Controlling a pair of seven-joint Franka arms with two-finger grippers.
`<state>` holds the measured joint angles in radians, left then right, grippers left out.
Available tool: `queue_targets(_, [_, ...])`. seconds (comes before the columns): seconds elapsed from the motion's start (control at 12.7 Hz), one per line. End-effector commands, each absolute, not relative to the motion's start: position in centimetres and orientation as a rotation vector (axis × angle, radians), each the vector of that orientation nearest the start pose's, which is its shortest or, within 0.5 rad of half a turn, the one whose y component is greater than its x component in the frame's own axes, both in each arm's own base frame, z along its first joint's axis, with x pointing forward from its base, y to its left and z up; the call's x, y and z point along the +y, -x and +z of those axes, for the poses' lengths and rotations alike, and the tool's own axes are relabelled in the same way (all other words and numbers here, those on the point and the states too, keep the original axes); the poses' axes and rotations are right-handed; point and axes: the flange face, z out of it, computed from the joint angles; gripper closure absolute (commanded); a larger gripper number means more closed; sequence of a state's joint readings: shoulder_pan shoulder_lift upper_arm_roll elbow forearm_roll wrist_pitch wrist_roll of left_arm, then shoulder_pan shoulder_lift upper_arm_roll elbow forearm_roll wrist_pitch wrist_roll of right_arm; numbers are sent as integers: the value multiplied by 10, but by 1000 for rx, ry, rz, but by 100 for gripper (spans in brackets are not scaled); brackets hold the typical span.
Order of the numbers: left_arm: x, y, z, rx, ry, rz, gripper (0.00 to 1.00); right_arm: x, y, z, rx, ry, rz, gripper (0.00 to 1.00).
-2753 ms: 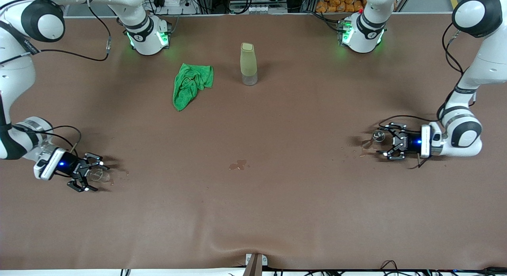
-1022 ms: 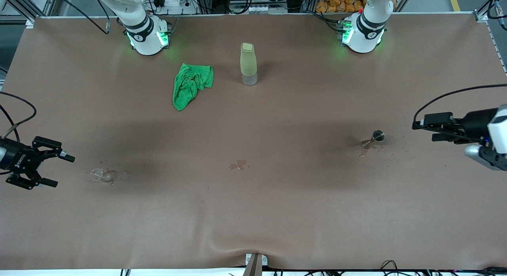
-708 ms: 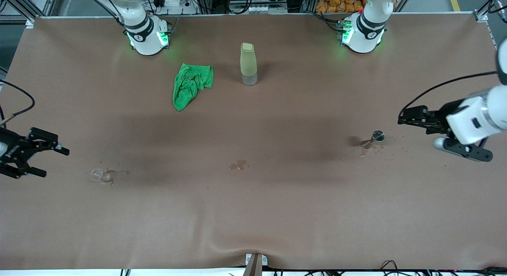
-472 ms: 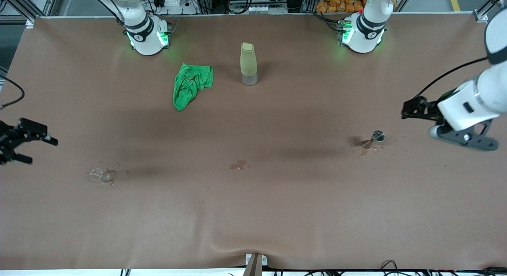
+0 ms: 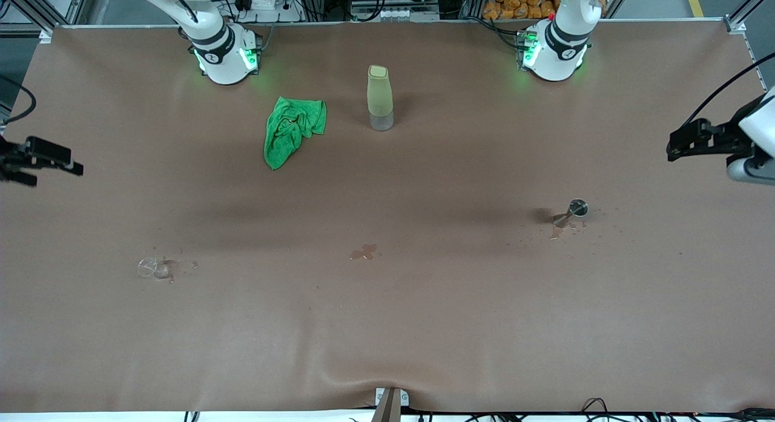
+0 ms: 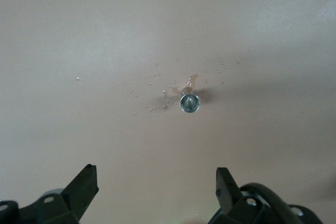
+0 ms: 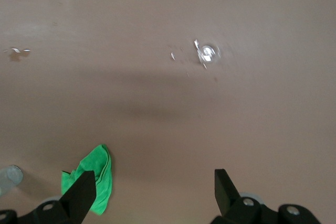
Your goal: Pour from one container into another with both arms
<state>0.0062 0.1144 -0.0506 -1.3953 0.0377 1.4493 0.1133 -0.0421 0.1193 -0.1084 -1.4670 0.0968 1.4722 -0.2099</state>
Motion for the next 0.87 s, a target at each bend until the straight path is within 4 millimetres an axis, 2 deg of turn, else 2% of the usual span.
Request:
queue_targets(0.0, [-16,-550,647,138,3073,1,0,-46,-547,623,82,3132,176,0])
queue_targets(0.16, [-14,-534,649,52,3074,-52,0,-54,-544,628,103,3140,167,0])
queue_targets(0.31, [-21,-522,648,-14,3075,-48,0,-64,-545,631,114,3140,136,0])
queue_targets(0.47, [-36,-519,647,-82,3076,-49,0,-60,-545,631,102,3141,133,0])
queue_targets(0.79, [-40,-520,646,-78,3082,-50,0,-57,-546,632,81,3143,126,0])
